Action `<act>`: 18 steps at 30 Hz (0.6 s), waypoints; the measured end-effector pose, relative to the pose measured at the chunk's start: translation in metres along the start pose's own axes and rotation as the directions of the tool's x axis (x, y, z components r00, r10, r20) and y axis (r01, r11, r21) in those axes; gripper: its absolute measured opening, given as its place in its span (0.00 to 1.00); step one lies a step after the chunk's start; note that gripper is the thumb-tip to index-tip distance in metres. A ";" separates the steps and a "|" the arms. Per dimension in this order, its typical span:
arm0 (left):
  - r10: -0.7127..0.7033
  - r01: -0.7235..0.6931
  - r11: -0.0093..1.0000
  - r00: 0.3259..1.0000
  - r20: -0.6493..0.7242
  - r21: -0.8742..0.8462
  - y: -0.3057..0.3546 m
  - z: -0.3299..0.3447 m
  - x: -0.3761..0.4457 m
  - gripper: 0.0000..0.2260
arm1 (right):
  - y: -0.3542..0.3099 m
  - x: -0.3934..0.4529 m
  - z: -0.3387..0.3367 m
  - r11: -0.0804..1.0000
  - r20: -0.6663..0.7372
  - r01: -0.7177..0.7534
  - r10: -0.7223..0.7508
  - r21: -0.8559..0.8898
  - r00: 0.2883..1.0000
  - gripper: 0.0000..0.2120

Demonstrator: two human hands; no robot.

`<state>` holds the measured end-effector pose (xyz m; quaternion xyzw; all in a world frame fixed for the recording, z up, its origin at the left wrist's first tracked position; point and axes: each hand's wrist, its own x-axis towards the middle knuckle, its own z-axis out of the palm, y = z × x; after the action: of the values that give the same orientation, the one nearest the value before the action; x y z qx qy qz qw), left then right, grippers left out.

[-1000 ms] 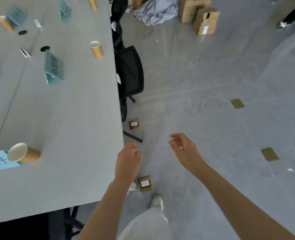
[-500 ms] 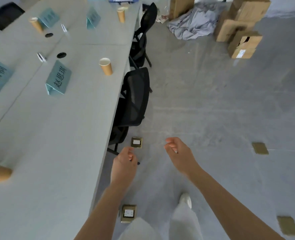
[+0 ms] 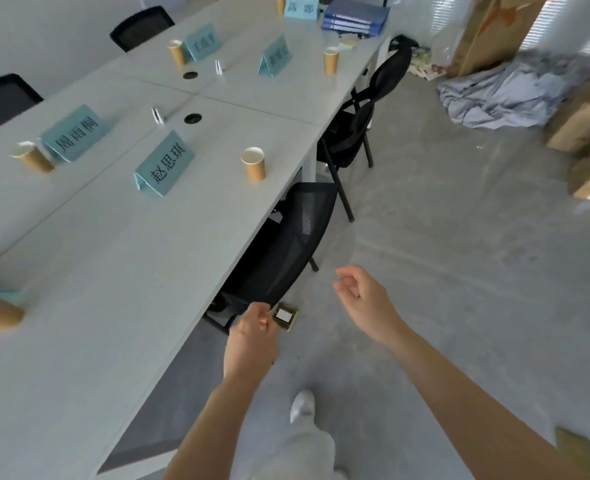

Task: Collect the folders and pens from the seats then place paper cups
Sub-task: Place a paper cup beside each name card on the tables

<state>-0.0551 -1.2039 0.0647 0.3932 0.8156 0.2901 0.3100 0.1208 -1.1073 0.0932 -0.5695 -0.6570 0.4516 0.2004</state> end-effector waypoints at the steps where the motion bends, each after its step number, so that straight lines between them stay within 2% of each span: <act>1: -0.012 0.012 1.000 1.000 -0.014 -0.010 0.003 0.002 0.011 0.11 | -0.001 0.015 -0.002 1.000 0.010 0.010 -0.010 -0.009 1.000 0.15; 7: -0.070 0.063 0.996 0.989 -0.132 -0.057 0.028 0.021 0.107 0.14 | -0.020 0.123 -0.010 0.997 0.092 0.047 -0.042 -0.058 0.995 0.14; 18: -0.201 0.192 0.979 0.961 -0.191 -0.065 0.069 0.019 0.268 0.14 | -0.068 0.305 -0.005 0.987 0.285 0.094 -0.053 -0.130 0.957 0.15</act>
<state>-0.1429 -0.9436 0.0275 0.2725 0.8702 0.3142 0.2640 0.0034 -0.8177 0.0754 -0.4877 -0.7301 0.4718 0.0809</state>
